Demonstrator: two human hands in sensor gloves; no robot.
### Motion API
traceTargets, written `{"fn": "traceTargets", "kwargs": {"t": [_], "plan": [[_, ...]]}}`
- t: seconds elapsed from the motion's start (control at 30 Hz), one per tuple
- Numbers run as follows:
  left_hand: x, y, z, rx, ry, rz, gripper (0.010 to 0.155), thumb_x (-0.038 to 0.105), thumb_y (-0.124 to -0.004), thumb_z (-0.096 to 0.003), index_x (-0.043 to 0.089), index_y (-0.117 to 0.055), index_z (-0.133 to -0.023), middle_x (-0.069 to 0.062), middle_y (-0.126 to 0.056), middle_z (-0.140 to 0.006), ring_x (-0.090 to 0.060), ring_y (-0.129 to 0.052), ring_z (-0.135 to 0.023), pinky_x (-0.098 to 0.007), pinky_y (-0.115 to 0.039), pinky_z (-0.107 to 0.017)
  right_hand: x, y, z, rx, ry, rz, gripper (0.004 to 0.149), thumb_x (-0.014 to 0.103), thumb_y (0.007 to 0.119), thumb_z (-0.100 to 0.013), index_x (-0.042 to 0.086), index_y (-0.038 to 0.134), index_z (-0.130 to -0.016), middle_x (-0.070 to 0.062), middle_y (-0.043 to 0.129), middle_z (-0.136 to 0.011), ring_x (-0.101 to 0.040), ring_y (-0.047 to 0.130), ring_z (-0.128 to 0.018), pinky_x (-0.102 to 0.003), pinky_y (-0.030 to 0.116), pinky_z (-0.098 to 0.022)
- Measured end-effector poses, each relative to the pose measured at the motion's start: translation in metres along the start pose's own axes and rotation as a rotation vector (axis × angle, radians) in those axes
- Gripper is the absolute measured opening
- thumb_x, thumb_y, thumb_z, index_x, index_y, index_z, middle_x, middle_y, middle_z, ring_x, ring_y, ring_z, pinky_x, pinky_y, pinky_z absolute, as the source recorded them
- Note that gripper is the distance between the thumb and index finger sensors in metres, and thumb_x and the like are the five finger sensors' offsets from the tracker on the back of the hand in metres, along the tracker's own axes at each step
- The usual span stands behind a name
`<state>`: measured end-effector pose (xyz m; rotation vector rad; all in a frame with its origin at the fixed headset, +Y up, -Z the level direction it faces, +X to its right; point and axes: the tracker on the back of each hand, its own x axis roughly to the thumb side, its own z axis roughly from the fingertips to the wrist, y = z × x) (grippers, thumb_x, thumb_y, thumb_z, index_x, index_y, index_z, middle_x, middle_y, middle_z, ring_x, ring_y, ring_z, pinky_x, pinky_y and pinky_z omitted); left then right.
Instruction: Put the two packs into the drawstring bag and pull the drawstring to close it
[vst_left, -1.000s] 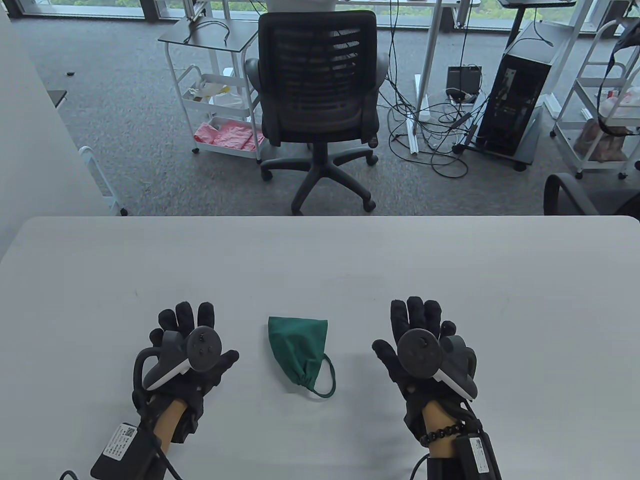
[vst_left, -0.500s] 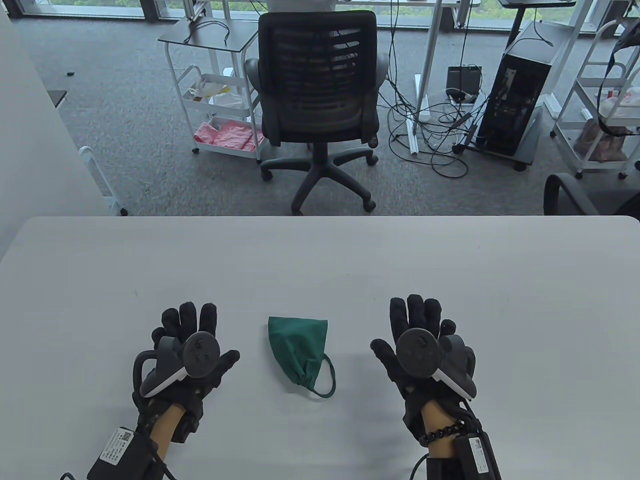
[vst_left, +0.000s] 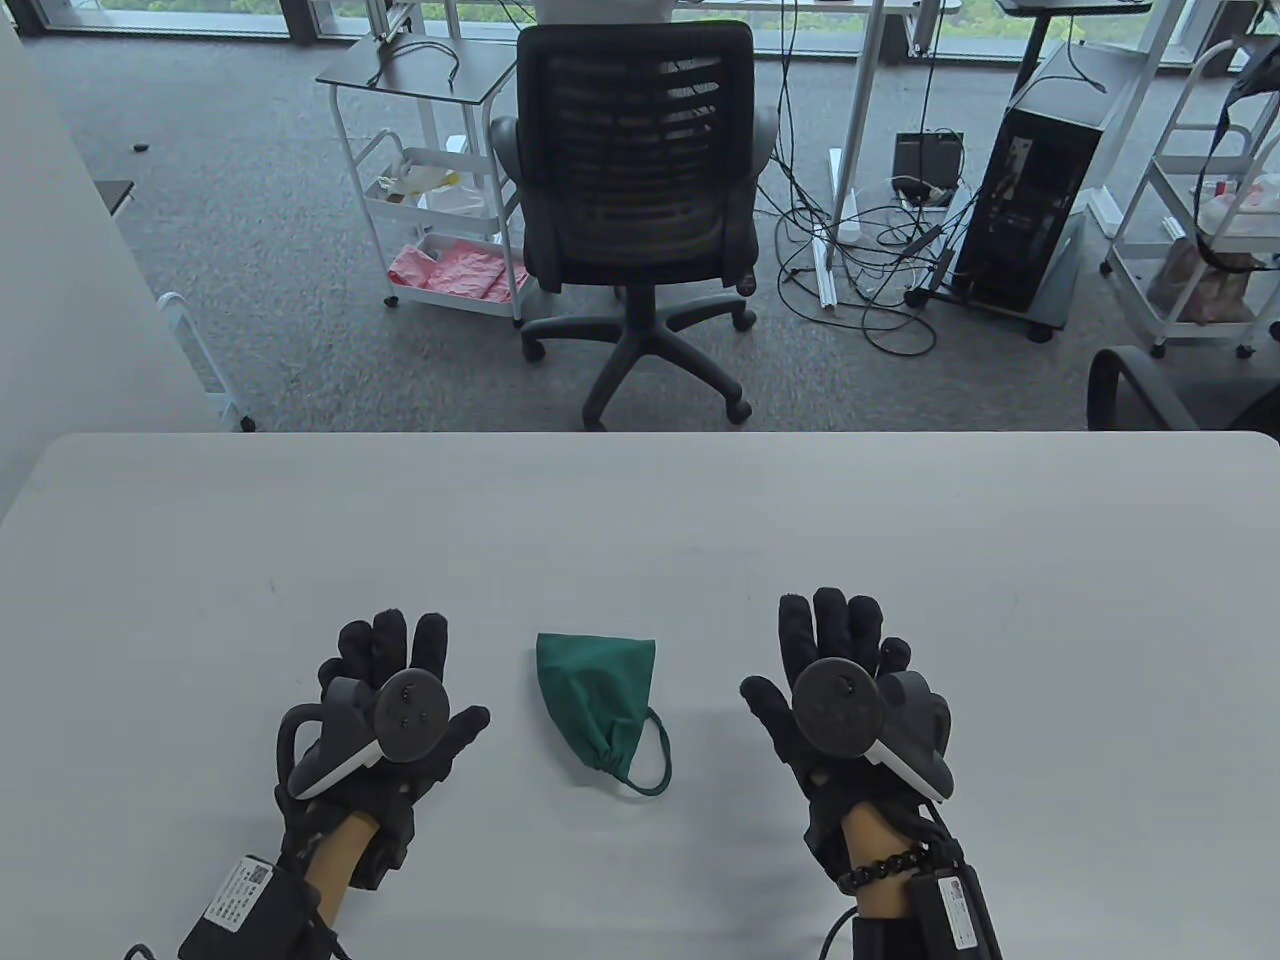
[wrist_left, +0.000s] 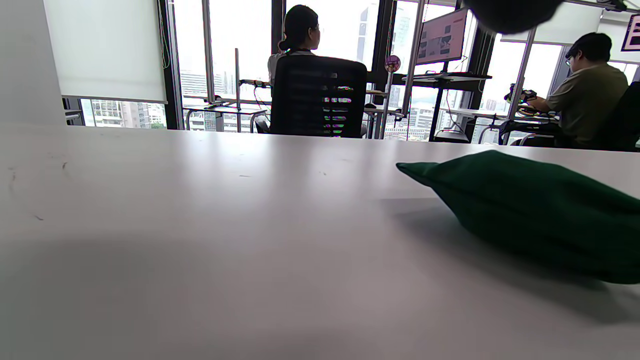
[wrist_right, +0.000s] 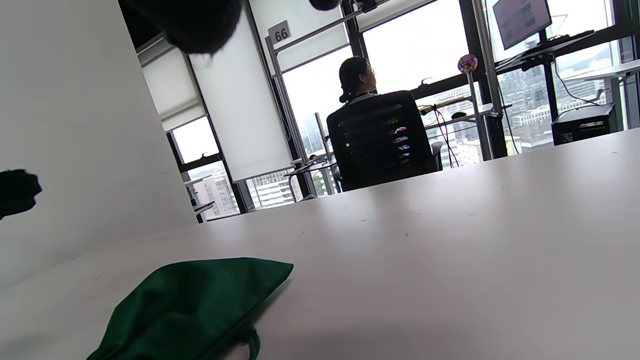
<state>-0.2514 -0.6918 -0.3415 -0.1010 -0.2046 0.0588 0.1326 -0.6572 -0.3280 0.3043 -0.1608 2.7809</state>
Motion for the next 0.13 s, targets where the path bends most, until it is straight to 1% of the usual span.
{"fn": "traceTargets", "kwargs": {"t": [0.13], "plan": [[0.0034,-0.0016,-0.0006,0.008,-0.015,-0.001,0.09,0.064,-0.058,-0.0531,0.017,-0.01,-0.112,-0.032,-0.01,-0.116,-0.067,-0.019,-0.103,-0.078,-0.033,-0.071,0.001,-0.0004,0.0,-0.002,-0.007,-0.002,0.08,0.047,0.066,-0.057,0.004,0.027,-0.112,-0.032,0.015,-0.112,-0.061,0.013,-0.097,-0.08,0.022,-0.063]]}}
